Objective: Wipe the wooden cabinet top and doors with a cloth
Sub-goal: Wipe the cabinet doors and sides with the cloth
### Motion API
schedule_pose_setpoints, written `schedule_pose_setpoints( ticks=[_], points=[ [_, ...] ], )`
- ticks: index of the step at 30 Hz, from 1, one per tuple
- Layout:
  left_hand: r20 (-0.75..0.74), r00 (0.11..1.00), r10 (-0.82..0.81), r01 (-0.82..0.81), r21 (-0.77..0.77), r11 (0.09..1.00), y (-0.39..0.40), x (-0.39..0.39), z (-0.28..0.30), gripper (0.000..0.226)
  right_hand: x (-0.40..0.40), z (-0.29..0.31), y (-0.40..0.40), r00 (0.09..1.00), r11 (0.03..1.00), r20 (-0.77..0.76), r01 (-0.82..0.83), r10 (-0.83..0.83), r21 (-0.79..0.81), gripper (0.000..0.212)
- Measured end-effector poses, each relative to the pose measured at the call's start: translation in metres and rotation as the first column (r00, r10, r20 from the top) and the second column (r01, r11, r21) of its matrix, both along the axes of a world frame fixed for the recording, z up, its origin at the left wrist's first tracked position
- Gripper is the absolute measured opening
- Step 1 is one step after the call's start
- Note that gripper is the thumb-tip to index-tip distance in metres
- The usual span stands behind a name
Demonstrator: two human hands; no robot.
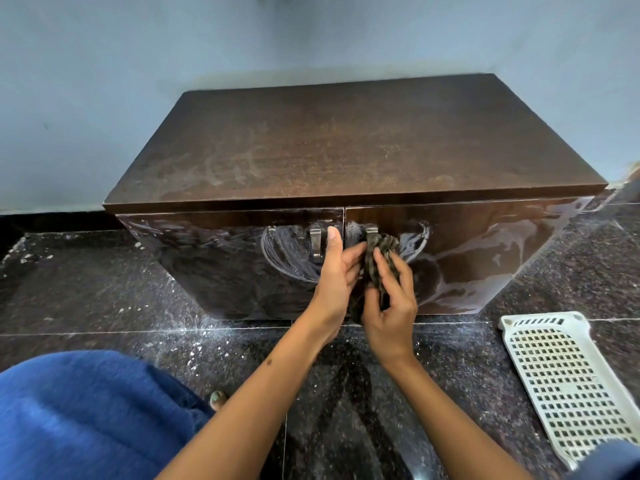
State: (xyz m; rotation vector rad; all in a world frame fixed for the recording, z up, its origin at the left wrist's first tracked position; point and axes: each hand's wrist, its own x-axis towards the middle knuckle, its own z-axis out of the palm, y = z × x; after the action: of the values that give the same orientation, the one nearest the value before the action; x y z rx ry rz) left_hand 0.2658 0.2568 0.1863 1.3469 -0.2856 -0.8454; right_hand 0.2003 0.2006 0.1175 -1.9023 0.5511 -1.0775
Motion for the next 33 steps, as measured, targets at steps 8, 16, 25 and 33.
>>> schedule_pose_setpoints(
  ticks=[8,16,25,33],
  points=[
    [0.088,0.994,-0.062,0.057,0.058,0.997,0.000,0.000,0.005,0.078,0.006,0.028,-0.008,0.997,0.918,0.070,0.002,-0.033,0.397,0.046],
    [0.121,0.988,-0.094,0.079,0.125,0.989,-0.004,-0.004,0.007,0.104,0.008,0.033,-0.024,0.997,0.891,-0.067,0.005,0.028,0.454,0.038],
    [0.163,0.979,-0.122,0.092,0.180,0.979,-0.001,-0.003,0.010,0.107,0.010,0.034,-0.032,0.990,0.894,-0.142,0.058,0.006,0.445,0.035],
    [0.134,0.987,-0.094,0.076,0.132,0.988,-0.001,-0.005,0.014,0.099,0.005,0.027,-0.019,0.995,0.889,-0.097,0.040,0.005,0.456,0.037]
  ],
)
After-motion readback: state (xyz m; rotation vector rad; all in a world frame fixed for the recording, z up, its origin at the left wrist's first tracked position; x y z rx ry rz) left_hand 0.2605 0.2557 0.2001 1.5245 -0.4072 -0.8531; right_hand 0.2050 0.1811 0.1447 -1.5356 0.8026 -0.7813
